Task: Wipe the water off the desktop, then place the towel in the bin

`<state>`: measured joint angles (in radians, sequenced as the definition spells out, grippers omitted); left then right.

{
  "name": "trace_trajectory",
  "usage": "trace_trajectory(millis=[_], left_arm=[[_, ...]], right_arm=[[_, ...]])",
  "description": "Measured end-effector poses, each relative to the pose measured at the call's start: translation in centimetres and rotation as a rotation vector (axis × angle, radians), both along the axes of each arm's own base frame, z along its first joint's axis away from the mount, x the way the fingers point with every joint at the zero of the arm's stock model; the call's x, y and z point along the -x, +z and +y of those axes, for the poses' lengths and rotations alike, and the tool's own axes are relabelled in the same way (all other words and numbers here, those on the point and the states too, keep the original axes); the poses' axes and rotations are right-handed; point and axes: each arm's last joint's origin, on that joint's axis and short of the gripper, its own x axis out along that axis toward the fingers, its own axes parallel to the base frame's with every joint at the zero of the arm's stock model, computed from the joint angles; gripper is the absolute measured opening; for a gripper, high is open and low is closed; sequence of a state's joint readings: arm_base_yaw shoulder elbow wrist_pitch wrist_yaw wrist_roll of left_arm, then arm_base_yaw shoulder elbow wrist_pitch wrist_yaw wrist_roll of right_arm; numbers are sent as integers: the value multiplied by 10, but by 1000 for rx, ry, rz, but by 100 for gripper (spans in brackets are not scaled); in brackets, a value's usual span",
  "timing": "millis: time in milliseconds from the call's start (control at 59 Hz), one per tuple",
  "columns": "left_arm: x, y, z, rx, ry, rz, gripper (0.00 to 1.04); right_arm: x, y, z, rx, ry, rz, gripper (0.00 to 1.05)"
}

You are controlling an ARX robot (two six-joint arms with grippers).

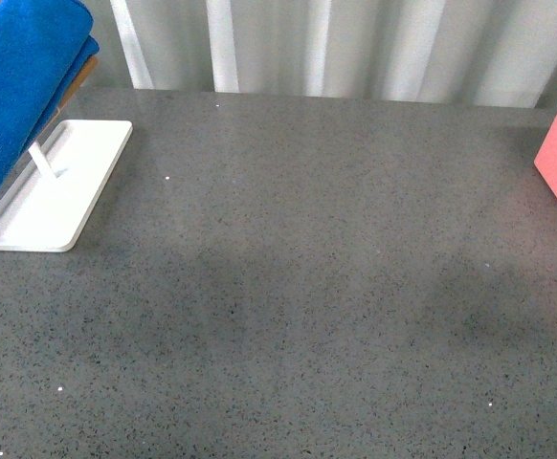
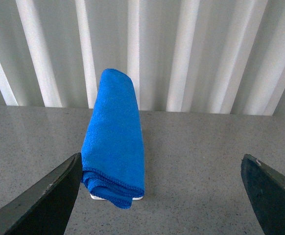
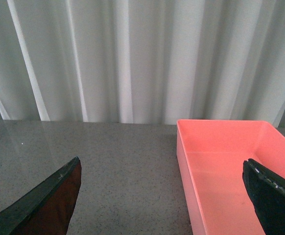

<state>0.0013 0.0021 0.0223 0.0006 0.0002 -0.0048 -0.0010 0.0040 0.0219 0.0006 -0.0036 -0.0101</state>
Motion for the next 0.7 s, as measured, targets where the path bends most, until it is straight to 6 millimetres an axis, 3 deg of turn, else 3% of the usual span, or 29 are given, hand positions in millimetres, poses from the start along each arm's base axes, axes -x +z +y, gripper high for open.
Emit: trace_trajectory(millis=[695], left_arm=[[0,0,0,0,0,0,98]], right_arm=[[0,0,0,0,0,0,98]])
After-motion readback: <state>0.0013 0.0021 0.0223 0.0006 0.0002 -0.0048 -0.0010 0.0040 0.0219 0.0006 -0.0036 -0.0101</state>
